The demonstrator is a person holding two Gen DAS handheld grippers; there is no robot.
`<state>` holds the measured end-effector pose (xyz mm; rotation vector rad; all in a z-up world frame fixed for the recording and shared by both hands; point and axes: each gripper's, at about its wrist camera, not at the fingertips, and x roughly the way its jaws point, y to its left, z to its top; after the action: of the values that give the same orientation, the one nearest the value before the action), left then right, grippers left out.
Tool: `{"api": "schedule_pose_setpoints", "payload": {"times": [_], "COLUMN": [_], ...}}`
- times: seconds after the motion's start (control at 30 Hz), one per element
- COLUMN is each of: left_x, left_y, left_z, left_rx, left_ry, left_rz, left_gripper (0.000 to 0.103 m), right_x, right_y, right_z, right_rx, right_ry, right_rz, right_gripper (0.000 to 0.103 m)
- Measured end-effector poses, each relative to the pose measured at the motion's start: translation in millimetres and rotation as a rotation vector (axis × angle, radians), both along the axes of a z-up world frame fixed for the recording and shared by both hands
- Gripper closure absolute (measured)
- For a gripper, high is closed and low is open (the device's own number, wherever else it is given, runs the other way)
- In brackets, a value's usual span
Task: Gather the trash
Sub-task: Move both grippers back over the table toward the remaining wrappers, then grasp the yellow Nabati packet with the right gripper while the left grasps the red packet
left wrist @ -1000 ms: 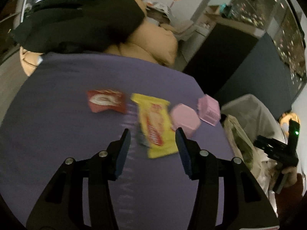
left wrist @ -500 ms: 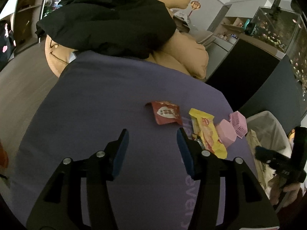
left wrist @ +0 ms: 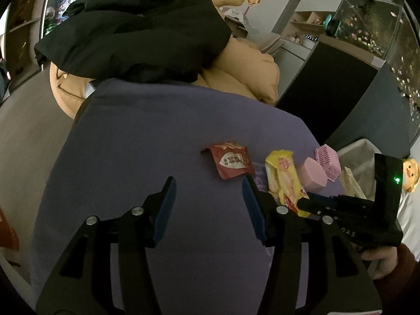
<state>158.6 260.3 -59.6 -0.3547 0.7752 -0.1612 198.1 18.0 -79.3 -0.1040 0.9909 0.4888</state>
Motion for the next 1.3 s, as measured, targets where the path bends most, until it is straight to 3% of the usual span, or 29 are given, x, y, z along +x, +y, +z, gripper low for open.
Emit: {"api": "schedule_pose_setpoints", "payload": {"times": [0.27, 0.67, 0.93, 1.07, 1.13, 1.2, 1.3], "left_x": [4.4, 49.1, 97.9, 98.0, 93.0, 87.6, 78.8], "left_y": [3.7, -13.0, -22.2, -37.5, -46.2, -55.0, -66.8], "left_z": [2.0, 6.4, -8.7, -22.9, -27.9, -30.3, -31.5], "left_rx": [-0.039, -0.029, -0.028, 0.002, 0.033, 0.076, 0.130], "left_ry": [-0.005, -0.059, 0.037, 0.080, 0.094, 0.106, 0.120], "left_rz": [-0.004, -0.113, -0.102, -0.142, -0.165, -0.185, -0.204], "left_gripper": [0.053, 0.053, 0.053, 0.053, 0.053, 0.053, 0.053], "right_x": [-17.9, -56.2, -57.9, -62.0, -64.6, -67.9, -69.8], "right_y": [-35.2, -98.7, -122.4, -116.9, -113.2, -109.5, -104.4], "right_z": [11.4, 16.7, 18.4, 19.6, 19.7, 19.4, 18.2], "right_rx": [0.002, 0.002, 0.030, 0.018, 0.008, 0.029, 0.049], "right_ry": [0.013, -0.017, -0.025, -0.038, -0.048, -0.051, -0.038], "right_rz": [0.008, -0.092, -0.127, -0.077, -0.054, -0.016, 0.015], "right_gripper": [0.091, 0.091, 0.091, 0.090, 0.087, 0.063, 0.059]}}
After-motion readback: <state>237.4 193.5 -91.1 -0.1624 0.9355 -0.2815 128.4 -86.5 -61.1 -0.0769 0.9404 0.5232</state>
